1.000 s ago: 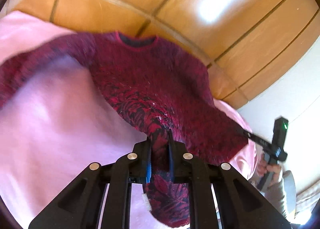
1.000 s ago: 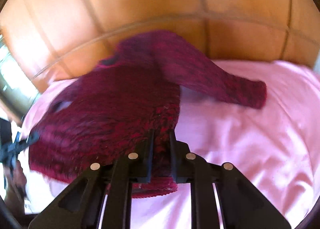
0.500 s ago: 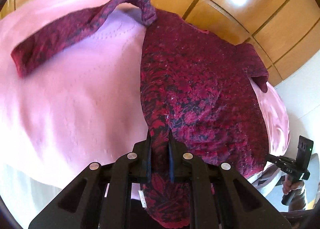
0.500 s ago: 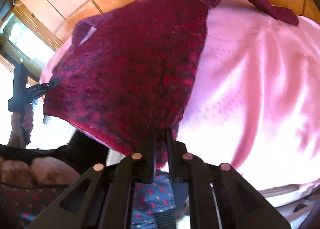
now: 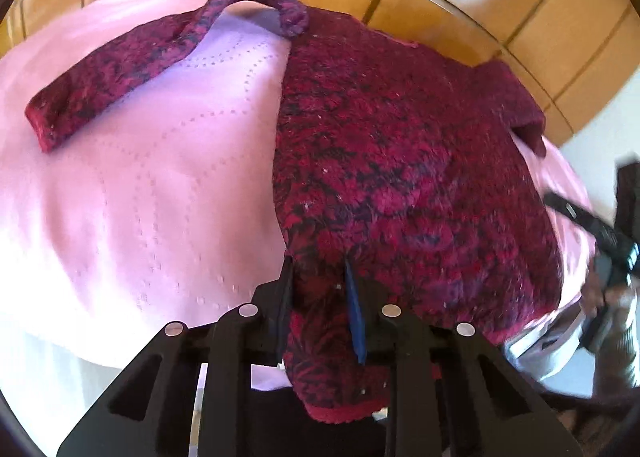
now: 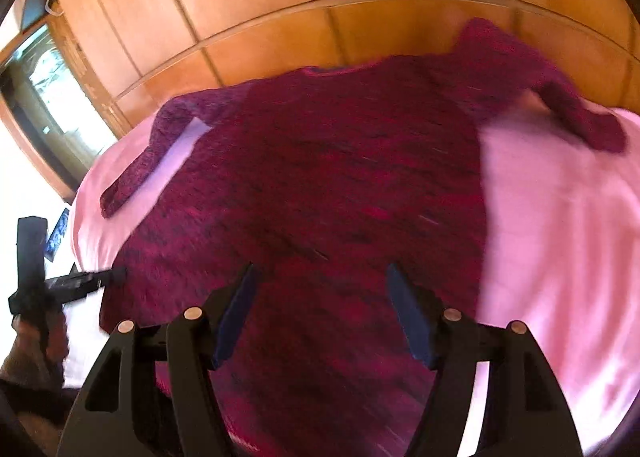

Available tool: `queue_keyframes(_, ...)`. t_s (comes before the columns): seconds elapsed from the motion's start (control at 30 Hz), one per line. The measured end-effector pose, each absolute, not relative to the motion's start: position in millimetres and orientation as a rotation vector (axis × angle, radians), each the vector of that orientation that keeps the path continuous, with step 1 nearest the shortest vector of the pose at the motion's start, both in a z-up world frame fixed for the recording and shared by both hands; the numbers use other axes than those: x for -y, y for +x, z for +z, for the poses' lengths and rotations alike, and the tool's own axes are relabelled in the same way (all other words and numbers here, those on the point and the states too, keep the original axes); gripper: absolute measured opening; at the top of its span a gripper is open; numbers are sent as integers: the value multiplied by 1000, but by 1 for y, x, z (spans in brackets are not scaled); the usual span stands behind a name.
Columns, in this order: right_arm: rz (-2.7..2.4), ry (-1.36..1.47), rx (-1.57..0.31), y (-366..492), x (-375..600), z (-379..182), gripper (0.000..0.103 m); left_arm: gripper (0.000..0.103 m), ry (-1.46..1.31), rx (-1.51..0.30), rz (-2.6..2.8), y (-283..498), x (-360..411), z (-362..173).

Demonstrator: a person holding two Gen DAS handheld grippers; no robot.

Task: Fold small clothes

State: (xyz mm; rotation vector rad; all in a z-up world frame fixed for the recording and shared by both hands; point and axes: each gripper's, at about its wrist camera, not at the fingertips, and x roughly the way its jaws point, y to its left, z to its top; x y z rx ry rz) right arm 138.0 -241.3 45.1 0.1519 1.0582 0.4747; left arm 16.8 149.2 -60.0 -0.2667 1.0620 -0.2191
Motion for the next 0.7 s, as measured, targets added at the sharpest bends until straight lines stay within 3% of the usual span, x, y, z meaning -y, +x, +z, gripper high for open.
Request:
queue_keyframes(0.2,476,-46,-1071,146,187,-9,67,14,-426,-998,-140,10,-196,-54)
queue_keyframes(0.27,508,25,-1040,145,201,-14,67,33,-569,-934,-38,10,-239,-49)
queue_keyframes(0.33,512,84,-1052,149,208,-16,67,43,-713,-893,62,13,-280,-51)
queue_keyframes(0.4,506,68,-1050,149,205,-18,71,45,-851,-849,191,17,-327,-55)
queue_keyframes(0.47,495,35,-1039,148,201,-18,73,63,-881,-810,318,20,-355,-56)
queue_keyframes(0.53,483,28,-1036,149,193,-17,75,67,-902,-787,355,28,-373,-58)
queue_keyframes(0.6,482,36,-1035,149,194,-18,77,67,-904,-805,359,44,-381,-62)
queue_keyframes(0.63,480,34,-1037,150,193,-18,78,58,-898,-805,335,55,-382,-64)
queue_keyframes(0.67,478,32,-1037,150,193,-17,78,38,-887,-811,312,63,-381,-64)
queue_keyframes(0.7,477,27,-1037,149,194,-18,79,24,-857,-833,293,75,-380,-65)
